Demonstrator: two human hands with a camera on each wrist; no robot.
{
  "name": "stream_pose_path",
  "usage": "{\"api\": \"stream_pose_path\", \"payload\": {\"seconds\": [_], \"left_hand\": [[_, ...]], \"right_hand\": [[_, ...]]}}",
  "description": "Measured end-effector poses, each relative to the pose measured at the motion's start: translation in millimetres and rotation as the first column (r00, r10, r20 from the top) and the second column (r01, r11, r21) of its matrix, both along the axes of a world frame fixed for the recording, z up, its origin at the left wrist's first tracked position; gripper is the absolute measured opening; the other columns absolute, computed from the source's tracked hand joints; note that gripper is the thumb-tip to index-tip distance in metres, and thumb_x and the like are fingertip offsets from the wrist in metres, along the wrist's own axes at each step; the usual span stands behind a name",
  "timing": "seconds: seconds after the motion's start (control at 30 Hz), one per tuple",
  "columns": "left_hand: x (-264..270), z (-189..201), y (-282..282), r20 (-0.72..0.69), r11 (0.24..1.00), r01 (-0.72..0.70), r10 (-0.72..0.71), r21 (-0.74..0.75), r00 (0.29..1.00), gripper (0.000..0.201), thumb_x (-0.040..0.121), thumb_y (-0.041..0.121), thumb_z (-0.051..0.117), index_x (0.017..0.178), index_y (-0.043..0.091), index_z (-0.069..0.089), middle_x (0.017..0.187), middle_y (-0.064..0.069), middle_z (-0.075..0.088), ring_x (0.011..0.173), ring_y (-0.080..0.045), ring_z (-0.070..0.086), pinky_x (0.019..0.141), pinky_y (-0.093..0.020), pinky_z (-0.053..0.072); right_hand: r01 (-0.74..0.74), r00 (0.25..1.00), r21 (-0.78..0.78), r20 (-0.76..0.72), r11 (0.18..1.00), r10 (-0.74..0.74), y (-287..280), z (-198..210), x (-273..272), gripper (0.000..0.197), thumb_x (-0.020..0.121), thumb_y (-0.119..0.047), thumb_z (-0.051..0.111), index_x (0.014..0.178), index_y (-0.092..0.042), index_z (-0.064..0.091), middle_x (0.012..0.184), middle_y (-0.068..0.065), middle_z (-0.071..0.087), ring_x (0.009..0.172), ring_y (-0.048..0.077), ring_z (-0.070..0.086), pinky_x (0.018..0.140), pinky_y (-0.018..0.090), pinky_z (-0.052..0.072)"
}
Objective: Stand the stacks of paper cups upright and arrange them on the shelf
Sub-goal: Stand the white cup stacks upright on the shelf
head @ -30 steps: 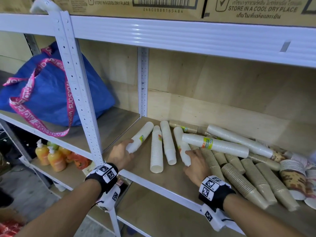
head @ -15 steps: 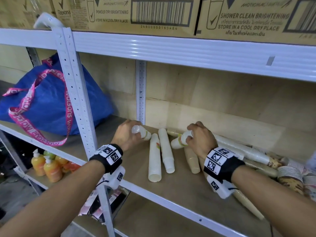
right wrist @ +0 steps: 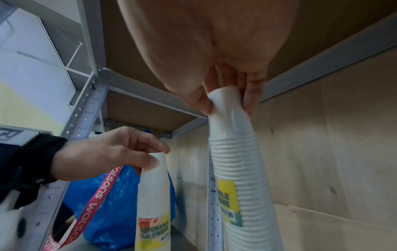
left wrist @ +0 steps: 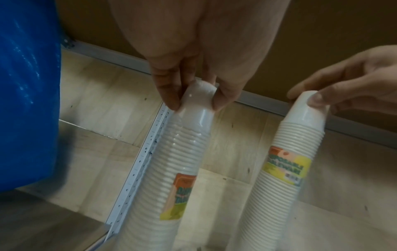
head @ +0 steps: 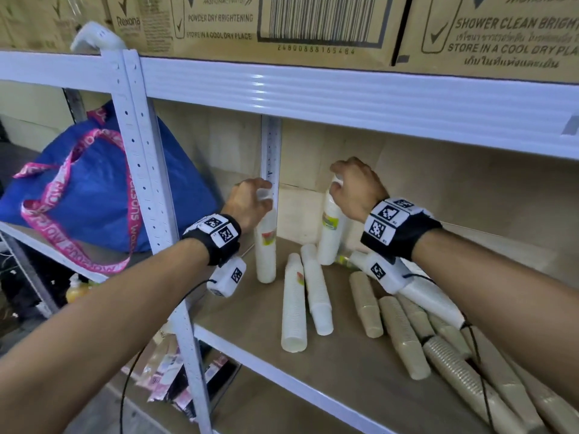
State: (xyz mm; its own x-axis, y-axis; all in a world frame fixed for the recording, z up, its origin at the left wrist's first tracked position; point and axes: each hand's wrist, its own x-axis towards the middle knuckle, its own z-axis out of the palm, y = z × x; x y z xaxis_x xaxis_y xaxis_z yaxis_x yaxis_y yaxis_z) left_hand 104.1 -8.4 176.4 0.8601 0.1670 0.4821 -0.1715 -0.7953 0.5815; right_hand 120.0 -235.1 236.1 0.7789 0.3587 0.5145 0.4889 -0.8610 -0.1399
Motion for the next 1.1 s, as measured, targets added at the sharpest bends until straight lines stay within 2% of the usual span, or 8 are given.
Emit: {"api": "stream_pose_path", "payload": {"seconds": [0.27,0.37,0.43,0.5,0.63,0.83,0.93,1.1], "left_hand": [[43,22,10,-0.039,0.997,0.016,-0.019,-0.08,0.999,0.039,0.09,0.016,0.061,0.129,0.014,0.061,0.129,-0.002,0.064,0.116,-0.018,0.061,0.1,-0.036,0.051],[54,25,17,-0.029,0.998,-0.01,0.008,-0.063,1.0,0.038,0.091,0.014,0.061,0.129,0.012,0.062,0.128,-0.004,0.065,0.116,-0.018,0.062,0.102,-0.033,0.049],[59,25,22,-0.027,0.999,-0.016,0.015,-0.043,1.0,0.039,0.091,0.013,0.062,0.129,0.01,0.062,0.128,-0.004,0.065,0.116,-0.017,0.062,0.102,-0.03,0.048],[64,22,28,-0.047,0.999,-0.023,0.021,-0.047,0.999,0.04,0.09,0.014,0.062,0.129,0.01,0.062,0.127,-0.004,0.065,0.116,-0.016,0.062,0.102,-0.029,0.048],[76,13,36,-0.086,0.995,-0.036,0.028,-0.091,0.996,0.039,0.089,0.014,0.062,0.127,0.012,0.063,0.124,-0.003,0.067,0.113,-0.014,0.063,0.1,-0.027,0.049],[84,4,33,-0.117,0.997,0.022,-0.03,-0.068,0.993,0.034,0.09,0.009,0.06,0.123,0.011,0.065,0.124,-0.003,0.067,0.116,-0.017,0.062,0.095,-0.026,0.05],[90,4,31,-0.11,1.0,0.012,-0.015,-0.025,0.994,0.035,0.088,0.017,0.063,0.123,0.014,0.065,0.124,-0.003,0.066,0.114,-0.02,0.061,0.084,-0.018,0.044],[97,4,32,-0.113,1.0,-0.021,0.022,0.003,0.993,0.027,0.084,0.03,0.072,0.11,0.021,0.07,0.115,-0.002,0.069,0.102,-0.02,0.064,0.083,-0.026,0.049]], "right_hand": [[-0.082,0.993,0.025,-0.078,0.996,0.084,69,-8,39,0.029,0.094,-0.015,0.046,0.118,-0.005,0.059,0.118,0.017,0.056,0.107,0.033,0.056,0.083,0.03,0.044],[-0.118,0.987,0.018,-0.109,0.993,0.119,87,-13,52,0.02,0.094,-0.013,0.045,0.105,-0.004,0.059,0.111,0.018,0.055,0.102,0.033,0.056,0.073,0.027,0.036],[-0.131,0.982,0.013,-0.136,0.991,0.132,94,-16,62,0.021,0.095,-0.013,0.045,0.107,-0.004,0.059,0.113,0.018,0.055,0.105,0.034,0.056,0.074,0.026,0.035],[-0.148,0.975,0.009,-0.164,0.989,0.148,100,-20,70,0.029,0.095,-0.014,0.045,0.118,-0.004,0.059,0.119,0.019,0.056,0.11,0.034,0.056,0.079,0.028,0.04],[-0.175,0.961,0.01,-0.217,0.985,0.173,109,-31,84,0.019,0.092,-0.011,0.045,0.099,-0.001,0.059,0.108,0.019,0.061,0.102,0.037,0.059,0.077,0.031,0.046],[-0.186,0.943,0.016,-0.279,0.982,0.183,111,-43,102,0.039,0.093,-0.011,0.048,0.132,-0.01,0.056,0.13,0.018,0.056,0.12,0.034,0.055,0.099,0.037,0.047],[-0.19,0.935,0.061,-0.295,0.98,0.2,111,-42,108,0.037,0.093,-0.014,0.052,0.129,-0.015,0.059,0.129,0.017,0.055,0.119,0.033,0.056,0.099,0.039,0.047],[-0.187,0.935,0.121,-0.283,0.975,0.215,109,-40,116,0.027,0.092,-0.018,0.06,0.117,-0.016,0.067,0.126,0.012,0.059,0.112,0.03,0.059,0.091,0.033,0.048]]}}
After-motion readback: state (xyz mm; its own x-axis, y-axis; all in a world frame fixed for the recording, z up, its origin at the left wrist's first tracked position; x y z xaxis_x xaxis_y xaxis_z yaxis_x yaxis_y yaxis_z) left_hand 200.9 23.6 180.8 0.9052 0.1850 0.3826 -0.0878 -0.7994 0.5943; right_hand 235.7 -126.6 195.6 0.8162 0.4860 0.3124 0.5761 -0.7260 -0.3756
